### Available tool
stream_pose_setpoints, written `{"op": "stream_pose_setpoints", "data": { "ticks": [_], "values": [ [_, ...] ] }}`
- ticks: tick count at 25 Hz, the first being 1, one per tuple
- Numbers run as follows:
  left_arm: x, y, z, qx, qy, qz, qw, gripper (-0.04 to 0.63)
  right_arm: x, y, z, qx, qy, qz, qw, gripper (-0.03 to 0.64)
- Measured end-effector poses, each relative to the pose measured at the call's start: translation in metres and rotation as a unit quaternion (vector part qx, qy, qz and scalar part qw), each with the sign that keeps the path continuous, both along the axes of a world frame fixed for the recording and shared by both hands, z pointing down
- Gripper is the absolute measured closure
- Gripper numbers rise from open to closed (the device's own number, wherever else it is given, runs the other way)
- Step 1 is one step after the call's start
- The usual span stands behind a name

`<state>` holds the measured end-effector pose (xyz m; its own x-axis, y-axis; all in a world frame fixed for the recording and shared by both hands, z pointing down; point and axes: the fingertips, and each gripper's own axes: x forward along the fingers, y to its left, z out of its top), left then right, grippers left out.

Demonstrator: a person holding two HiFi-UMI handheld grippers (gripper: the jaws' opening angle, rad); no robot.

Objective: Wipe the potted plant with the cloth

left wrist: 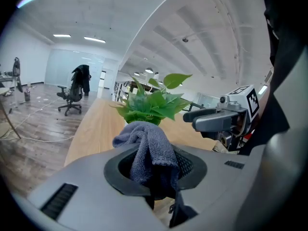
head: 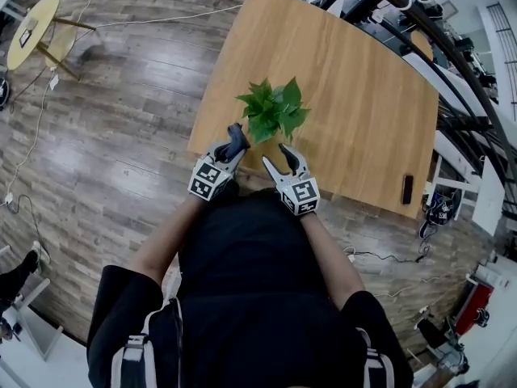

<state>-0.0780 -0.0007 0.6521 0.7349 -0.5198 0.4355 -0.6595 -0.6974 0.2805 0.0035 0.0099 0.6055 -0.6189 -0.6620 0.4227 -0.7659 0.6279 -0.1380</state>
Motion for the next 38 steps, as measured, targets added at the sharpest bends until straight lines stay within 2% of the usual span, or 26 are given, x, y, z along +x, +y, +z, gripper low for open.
{"op": "stream_pose_setpoints", "data": {
  "ticks": [2,3,4,5,9,11,16,18,20,22,26,33,38],
  "values": [
    [-0.008,0.009,-0.017,0.017,0.007,-0.023,0.9996,0.48,0.002,0.014,-0.023,0.024,-0.027,-0.005,0.999,0.376],
    [-0.011,0.015,-0.026,0.027,0.009,-0.034,0.999,0.48,0.004,0.023,-0.036,0.038,-0.042,-0.008,0.998,0.402],
    [-0.013,0.022,-0.037,0.038,0.011,-0.044,0.9983,0.48,0.006,0.032,-0.05,0.05,-0.057,-0.012,0.997,0.524],
    [-0.013,0.03,-0.049,0.05,0.013,-0.053,0.9972,0.48,0.009,0.041,-0.062,0.057,-0.072,-0.016,0.996,0.578],
    [0.007,0.071,-0.116,0.088,0.05,-0.084,0.9914,0.48,0.024,0.081,-0.107,0.045,-0.089,-0.013,0.995,0.588],
    [0.02,0.092,-0.15,0.106,0.066,-0.088,0.9882,0.48,0.026,0.099,-0.136,0.064,-0.102,-0.017,0.993,0.589],
    [0.04,0.136,-0.193,0.157,0.082,-0.094,0.9797,0.48,0.023,0.135,-0.187,0.119,-0.122,-0.019,0.985,0.597],
    [0.049,0.16,-0.204,0.164,0.079,-0.088,0.9794,0.48,0.025,0.153,-0.195,0.149,-0.116,-0.01,0.982,0.597],
    [0.053,0.181,-0.211,0.178,0.07,-0.083,0.9779,0.482,0.031,0.167,-0.194,0.191,-0.088,0.005,0.978,0.598],
    [0.054,0.199,-0.213,0.191,0.064,-0.081,0.9762,0.482,0.038,0.181,-0.189,0.196,-0.087,0.03,0.976,0.598],
    [0.055,0.233,-0.214,0.19,0.056,-0.08,0.9769,0.482,0.044,0.215,-0.181,0.179,-0.111,0.051,0.976,0.598],
    [0.057,0.253,-0.208,0.179,0.056,-0.079,0.9791,0.482,0.044,0.243,-0.188,0.205,-0.088,0.068,0.972,0.598],
    [0.07,0.252,-0.211,0.179,0.079,-0.065,0.9785,0.482,0.058,0.248,-0.187,0.21,-0.059,0.09,0.972,0.598]
  ]
}}
